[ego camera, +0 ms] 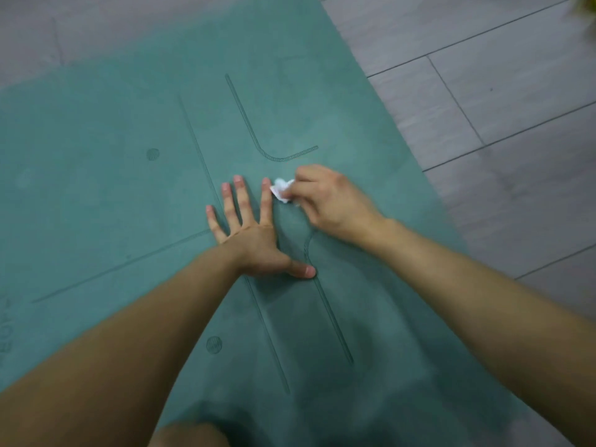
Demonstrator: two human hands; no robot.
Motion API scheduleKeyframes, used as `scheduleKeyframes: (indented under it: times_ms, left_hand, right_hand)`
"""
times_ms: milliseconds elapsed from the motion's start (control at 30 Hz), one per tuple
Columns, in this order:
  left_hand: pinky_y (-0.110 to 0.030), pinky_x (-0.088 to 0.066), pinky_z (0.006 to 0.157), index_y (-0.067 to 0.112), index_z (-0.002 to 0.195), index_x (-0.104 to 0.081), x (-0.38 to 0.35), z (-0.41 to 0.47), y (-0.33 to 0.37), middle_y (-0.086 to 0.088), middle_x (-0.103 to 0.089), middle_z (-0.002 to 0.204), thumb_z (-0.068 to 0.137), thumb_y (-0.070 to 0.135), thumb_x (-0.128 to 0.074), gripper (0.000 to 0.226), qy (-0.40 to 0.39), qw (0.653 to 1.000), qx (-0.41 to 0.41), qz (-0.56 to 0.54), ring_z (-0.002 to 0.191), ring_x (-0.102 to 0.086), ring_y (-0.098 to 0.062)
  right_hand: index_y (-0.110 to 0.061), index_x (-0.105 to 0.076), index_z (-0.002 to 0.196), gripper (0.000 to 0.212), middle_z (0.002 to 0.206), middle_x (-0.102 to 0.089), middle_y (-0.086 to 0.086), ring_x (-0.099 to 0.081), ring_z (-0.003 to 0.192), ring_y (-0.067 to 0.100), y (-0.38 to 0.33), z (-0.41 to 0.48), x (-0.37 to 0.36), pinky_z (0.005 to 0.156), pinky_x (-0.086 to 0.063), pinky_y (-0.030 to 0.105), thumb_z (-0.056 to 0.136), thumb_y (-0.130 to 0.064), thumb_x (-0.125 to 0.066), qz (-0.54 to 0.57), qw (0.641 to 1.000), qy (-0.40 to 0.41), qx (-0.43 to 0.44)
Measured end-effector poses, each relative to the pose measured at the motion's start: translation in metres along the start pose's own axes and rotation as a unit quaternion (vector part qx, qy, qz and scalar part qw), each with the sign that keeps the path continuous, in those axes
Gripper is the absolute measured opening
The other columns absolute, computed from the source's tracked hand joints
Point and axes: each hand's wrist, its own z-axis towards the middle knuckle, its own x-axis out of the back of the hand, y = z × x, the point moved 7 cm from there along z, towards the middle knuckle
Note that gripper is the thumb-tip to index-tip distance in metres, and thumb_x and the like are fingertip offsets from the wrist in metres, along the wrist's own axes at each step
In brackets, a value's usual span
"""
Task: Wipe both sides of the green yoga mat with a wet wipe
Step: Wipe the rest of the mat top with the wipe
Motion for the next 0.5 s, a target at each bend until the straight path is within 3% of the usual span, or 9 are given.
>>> scheduleKeyframes:
  times_ms: [67, 200, 267, 400, 500]
  left_hand:
    - [-0.069, 0.025, 0.116, 0.038, 0.141, 0.054, 0.0, -0.001, 0.0, -0.011, 0.065, 0.145, 0.033, 0.1, -0.074, 0.179, 0.002, 1.0, -0.003, -0.004, 0.135, 0.059, -0.034]
    - [-0.069, 0.025, 0.116, 0.039, 0.141, 0.054, 0.002, -0.002, 0.003, -0.011, 0.065, 0.144, 0.034, 0.099, -0.075, 0.178, -0.002, 1.0, -0.005, -0.008, 0.135, 0.06, -0.034]
    - [-0.069, 0.024, 0.117, 0.039, 0.141, 0.054, 0.003, -0.003, 0.003, -0.01, 0.065, 0.145, 0.033, 0.1, -0.075, 0.179, -0.003, 1.0, -0.003, -0.01, 0.135, 0.059, -0.034]
    - [-0.068, 0.023, 0.117, 0.039, 0.141, 0.054, 0.002, -0.003, 0.002, -0.009, 0.065, 0.145, 0.03, 0.101, -0.073, 0.18, 0.004, 1.0, 0.003, -0.003, 0.137, 0.058, -0.033]
    - [-0.068, 0.024, 0.117, 0.039, 0.142, 0.053, 0.002, -0.003, 0.002, -0.009, 0.064, 0.147, 0.03, 0.102, -0.073, 0.179, 0.011, 1.0, 0.003, -0.002, 0.137, 0.058, -0.032]
  right_hand:
    - [-0.01, -0.079, 0.102, 0.022, 0.091, -0.064, 0.012, -0.063, 0.085, 0.033, 0.041, -0.006, 0.029, 0.076, -0.049, 0.038, 0.09, -0.007, -0.062, -0.028, 0.998, 0.046, -0.045]
    - [-0.01, -0.079, 0.104, 0.026, 0.105, -0.068, 0.015, -0.066, 0.095, 0.039, 0.121, 0.021, 0.08, 0.083, -0.051, 0.041, 0.091, -0.011, -0.057, -0.114, 0.959, 0.126, -0.227]
    - [-0.008, -0.078, 0.104, 0.023, 0.101, -0.066, 0.016, -0.065, 0.091, 0.04, 0.091, 0.017, 0.062, 0.079, -0.053, 0.046, 0.091, -0.009, -0.059, -0.105, 0.966, 0.109, -0.209]
    - [-0.007, -0.076, 0.102, 0.02, 0.088, -0.059, 0.011, -0.057, 0.083, 0.03, 0.004, -0.066, 0.02, 0.074, -0.047, 0.038, 0.092, -0.004, -0.058, -0.023, 0.997, 0.044, -0.055]
    - [-0.007, -0.077, 0.102, 0.022, 0.088, -0.06, 0.014, -0.059, 0.082, 0.035, 0.047, -0.069, 0.053, 0.071, -0.051, 0.042, 0.091, -0.003, -0.058, -0.077, 0.984, 0.11, -0.117]
